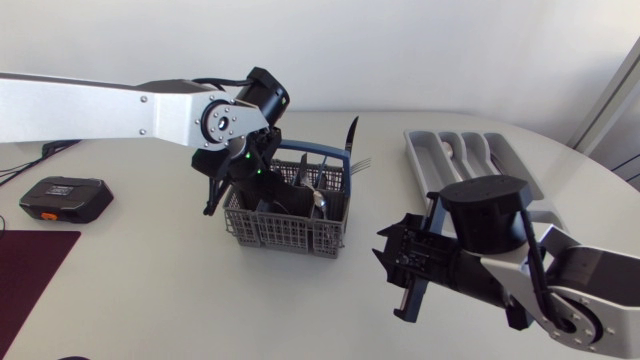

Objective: Unload the cutlery basket into the drawer organizer.

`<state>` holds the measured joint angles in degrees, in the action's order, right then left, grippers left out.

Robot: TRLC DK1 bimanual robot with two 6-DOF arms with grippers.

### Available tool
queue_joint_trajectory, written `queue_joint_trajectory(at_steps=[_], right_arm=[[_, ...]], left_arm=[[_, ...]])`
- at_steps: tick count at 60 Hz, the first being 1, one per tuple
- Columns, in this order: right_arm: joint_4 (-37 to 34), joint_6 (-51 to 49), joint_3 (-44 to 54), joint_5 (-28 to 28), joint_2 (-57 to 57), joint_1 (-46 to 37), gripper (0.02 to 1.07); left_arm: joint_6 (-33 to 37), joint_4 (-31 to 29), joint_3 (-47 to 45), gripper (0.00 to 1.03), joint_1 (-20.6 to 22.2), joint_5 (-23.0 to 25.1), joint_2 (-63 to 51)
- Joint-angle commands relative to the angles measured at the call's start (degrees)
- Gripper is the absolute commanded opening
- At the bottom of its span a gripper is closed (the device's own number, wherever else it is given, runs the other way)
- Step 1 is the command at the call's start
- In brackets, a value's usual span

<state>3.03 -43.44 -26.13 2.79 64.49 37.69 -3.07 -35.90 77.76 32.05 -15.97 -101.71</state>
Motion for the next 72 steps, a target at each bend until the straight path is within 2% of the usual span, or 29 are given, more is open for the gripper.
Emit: queue_joint_trajectory(at_steps=[1, 16, 50, 58, 65, 72], right_arm=[[0.5, 1.1, 1.5, -0.3, -0.5, -0.4, 0.40], [0.5, 1.1, 1.8, -0.3, -0.5, -0.4, 0.40], [1.8, 0.7, 2.9, -0.3, -0.1, -0.5, 0.40], [2.0, 0.7, 3.2, -0.3, -0.1, -0.5, 0.40], [2.0, 0.6, 3.2, -0.2, -0.1, -0.5, 0.40], [2.1, 0.6, 3.4, -0.3, -0.1, -0.5, 0.40]], left_arm=[[-1.7, 0.1, 1.7, 0.33, 0.6, -1.3, -1.6], [-1.7, 0.4, 2.2, 0.30, 1.5, -2.7, -2.6], [-1.5, 1.3, 2.4, 0.11, 1.4, -2.6, -3.1], [-1.4, 1.4, 2.0, 0.06, 1.0, -1.2, -2.9], [-1.2, 1.4, 0.8, 0.06, 0.2, 1.4, -0.9], [-0.9, 1.4, -0.9, 0.03, 0.4, 1.6, 3.1]])
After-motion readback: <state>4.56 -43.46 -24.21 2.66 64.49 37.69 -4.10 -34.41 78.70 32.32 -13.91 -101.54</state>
